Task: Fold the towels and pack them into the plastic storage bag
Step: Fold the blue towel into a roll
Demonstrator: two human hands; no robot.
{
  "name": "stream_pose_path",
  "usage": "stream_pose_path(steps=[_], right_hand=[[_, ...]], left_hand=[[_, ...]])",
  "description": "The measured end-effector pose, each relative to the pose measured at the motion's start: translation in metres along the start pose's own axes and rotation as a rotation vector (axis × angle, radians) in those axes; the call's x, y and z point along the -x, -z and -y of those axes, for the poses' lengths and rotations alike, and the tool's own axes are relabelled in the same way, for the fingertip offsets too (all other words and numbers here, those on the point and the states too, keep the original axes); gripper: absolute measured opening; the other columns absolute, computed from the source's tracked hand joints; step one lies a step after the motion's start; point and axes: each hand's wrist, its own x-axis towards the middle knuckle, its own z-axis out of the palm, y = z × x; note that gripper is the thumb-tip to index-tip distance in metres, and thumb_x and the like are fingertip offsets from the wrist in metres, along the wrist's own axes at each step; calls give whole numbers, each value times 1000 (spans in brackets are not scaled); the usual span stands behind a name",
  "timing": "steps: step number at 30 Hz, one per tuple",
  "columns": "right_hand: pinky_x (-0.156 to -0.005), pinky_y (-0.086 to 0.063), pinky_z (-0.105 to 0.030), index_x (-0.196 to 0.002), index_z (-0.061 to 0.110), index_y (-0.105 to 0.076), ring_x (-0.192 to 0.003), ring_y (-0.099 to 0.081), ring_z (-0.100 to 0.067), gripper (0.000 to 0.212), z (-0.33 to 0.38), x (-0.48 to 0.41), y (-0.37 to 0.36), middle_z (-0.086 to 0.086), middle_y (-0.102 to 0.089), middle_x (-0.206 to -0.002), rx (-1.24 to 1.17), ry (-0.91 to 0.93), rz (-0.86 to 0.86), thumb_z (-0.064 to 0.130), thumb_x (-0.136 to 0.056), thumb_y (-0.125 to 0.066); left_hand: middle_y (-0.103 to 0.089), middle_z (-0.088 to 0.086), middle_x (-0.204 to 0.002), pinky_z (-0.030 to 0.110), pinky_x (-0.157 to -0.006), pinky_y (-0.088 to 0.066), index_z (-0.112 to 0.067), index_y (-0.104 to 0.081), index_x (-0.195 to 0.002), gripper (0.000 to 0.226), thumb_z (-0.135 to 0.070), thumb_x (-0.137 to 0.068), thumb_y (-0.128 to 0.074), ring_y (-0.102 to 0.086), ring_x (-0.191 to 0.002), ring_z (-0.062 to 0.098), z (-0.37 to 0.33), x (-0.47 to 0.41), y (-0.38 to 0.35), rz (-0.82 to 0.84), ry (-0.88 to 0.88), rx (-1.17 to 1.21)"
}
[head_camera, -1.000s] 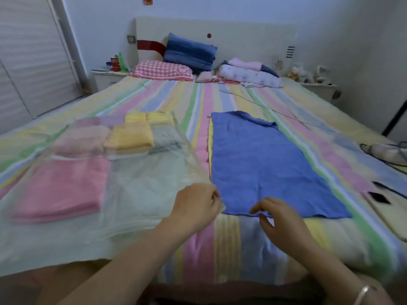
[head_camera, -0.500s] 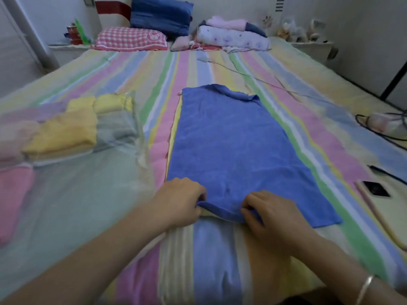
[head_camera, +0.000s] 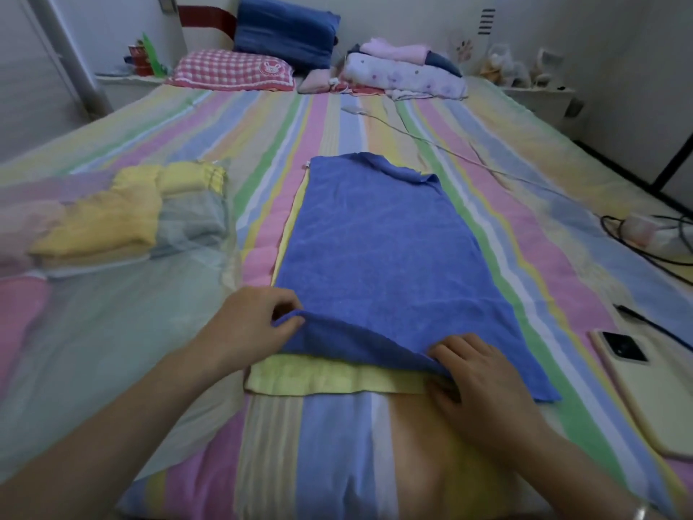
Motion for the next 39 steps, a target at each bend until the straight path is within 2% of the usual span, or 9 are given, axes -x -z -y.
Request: stream_pose_path(steps=[5, 10, 13, 16, 20, 25, 30, 33, 39], right_hand=[[-63, -45, -30, -91, 26, -67, -86, -64, -20, 28, -28, 6, 14, 7, -68, -90, -113, -268, -57, 8, -71, -69], [-65, -42, -22, -94, 25, -71, -87, -64, -13, 31, -58, 15, 21, 11, -68, -89, -377, -493, -103, -2, -79, -66], [-67, -43, -8, -89, 29, -72, -81, -62, 2, 26, -67, 18, 17, 14, -71, -87, -479, -514, -132, 4, -82, -69], [-64, -42, -8, -83, 31, -71, -76, -61, 8, 25, -71, 16, 21, 17, -70, -77, -545, -536, -204, 6, -85, -68], [-68, -45, -6, -92, 18, -72, -74, -61, 9, 22, -59, -1, 44, 21, -71, -76, -865, -555, -454, 1, -92, -58], [-65, -46, -5, -95, 7, -69, -70, -62, 12, 17, -37, -17, 84, 24, -69, -70, -930, -453, -571, 0, -94, -54], [-56, -45, -13, -88, 19, -70, -65, -60, 1, 20, -35, 11, 112, 15, -69, -72, -861, -370, -496, 8, -95, -56], [-53, -43, -17, -82, 19, -70, -60, -58, -5, 21, -27, 33, 133, 6, -67, -68, -854, -352, -404, 9, -94, -57], [-69, -55, -30, -86, 32, -75, -73, -69, -12, 14, -15, 70, 174, 5, -74, -80, -578, -438, 270, 34, -90, -62]], left_hand=[[-63, -12, -64, 30, -60, -44, -39, -58, -74, 6, -43, -78, -57, -63, -68, 14, 2, 2, 6, -251, 53, 41], [-73, -8, -73, 27, -70, -51, -41, -67, -80, 19, -30, -74, -81, -69, -78, 9, 18, 19, 4, -7, 101, -16], [-73, -13, -77, 23, -67, -47, -32, -74, -80, 13, -38, -70, -71, -69, -77, 8, 21, 28, 2, 28, 11, -105], [-69, -15, -70, 25, -65, -47, -31, -67, -72, 21, -49, -68, -57, -64, -68, 4, 18, 30, 4, -109, 47, 102], [-61, -5, -62, 20, -55, -40, -22, -59, -80, 13, -14, -88, -66, -52, -54, 6, -7, 22, 8, -334, 167, 603], [-53, -13, -46, 11, -44, -29, -9, -56, -87, 7, -6, -94, -57, -42, -39, -1, -31, 19, 23, -445, 71, 558], [-55, -14, -55, 15, -48, -33, -29, -53, -83, 5, -32, -87, -55, -46, -48, 2, -37, 38, 43, -441, -13, 436], [-50, -7, -58, 20, -51, -35, -25, -56, -83, 8, -31, -89, -58, -45, -51, 4, -44, 55, 52, -339, 13, 408], [-63, 3, -71, 24, -64, -42, 3, -64, -89, 26, -22, -94, -60, -56, -69, 11, -69, 104, 63, 290, 295, 517]])
